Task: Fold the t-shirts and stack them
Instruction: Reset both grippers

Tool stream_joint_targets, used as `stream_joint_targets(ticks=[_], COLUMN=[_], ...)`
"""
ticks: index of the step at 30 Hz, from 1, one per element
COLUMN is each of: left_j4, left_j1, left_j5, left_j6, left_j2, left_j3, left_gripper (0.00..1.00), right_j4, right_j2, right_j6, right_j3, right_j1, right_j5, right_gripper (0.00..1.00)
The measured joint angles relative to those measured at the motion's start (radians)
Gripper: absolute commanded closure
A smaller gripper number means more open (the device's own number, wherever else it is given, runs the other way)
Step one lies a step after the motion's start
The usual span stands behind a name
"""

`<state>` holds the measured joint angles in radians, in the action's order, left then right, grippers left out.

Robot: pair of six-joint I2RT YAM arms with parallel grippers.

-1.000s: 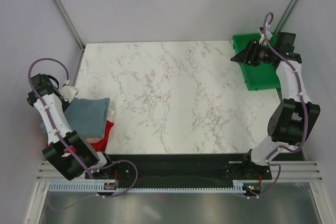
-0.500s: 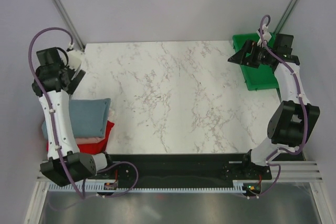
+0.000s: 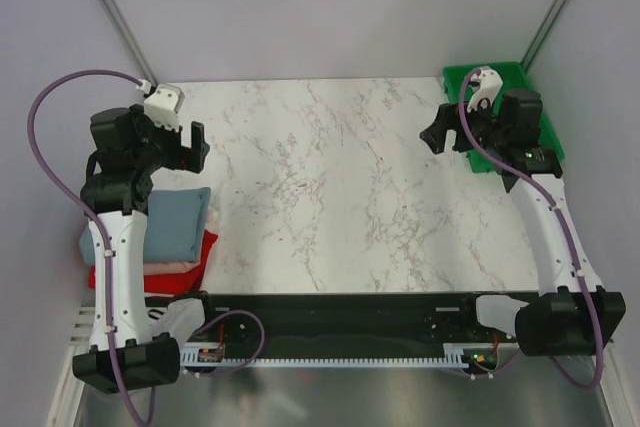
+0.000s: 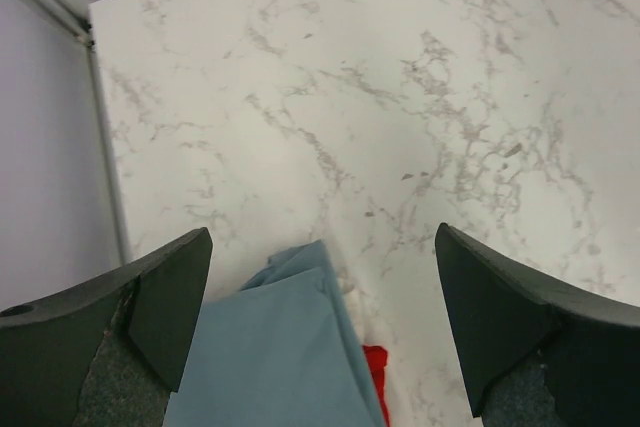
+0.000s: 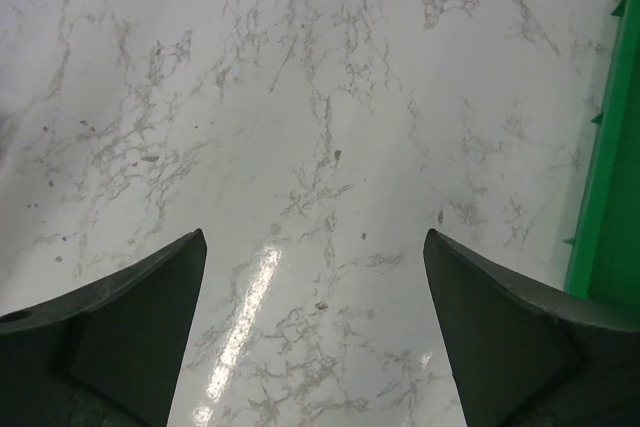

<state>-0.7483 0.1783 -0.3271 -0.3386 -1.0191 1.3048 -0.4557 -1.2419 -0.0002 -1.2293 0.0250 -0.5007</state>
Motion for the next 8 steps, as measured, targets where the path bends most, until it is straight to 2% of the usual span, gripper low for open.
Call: stream_joint_targets(ticks=[4,8], left_j4=[0.047,0.072], left_j1=[-0.024,-0.028], left_j5=[-0.053,-0.072], left_j6=[0.079,0.108], left_j2=[-0.016,-0.019], left_j3=[-0.028,-0.052], left_gripper=[0.00,0.00], right_j4=[0.006,0.006], right_j2=[0.055,0.061], right_j6=[0.000,-0.001], right_j3=[0.058,0.107], right_j1=[-0.021,-0.018], right_j5=[0.098,0.119], right_gripper=[0.02,0.02])
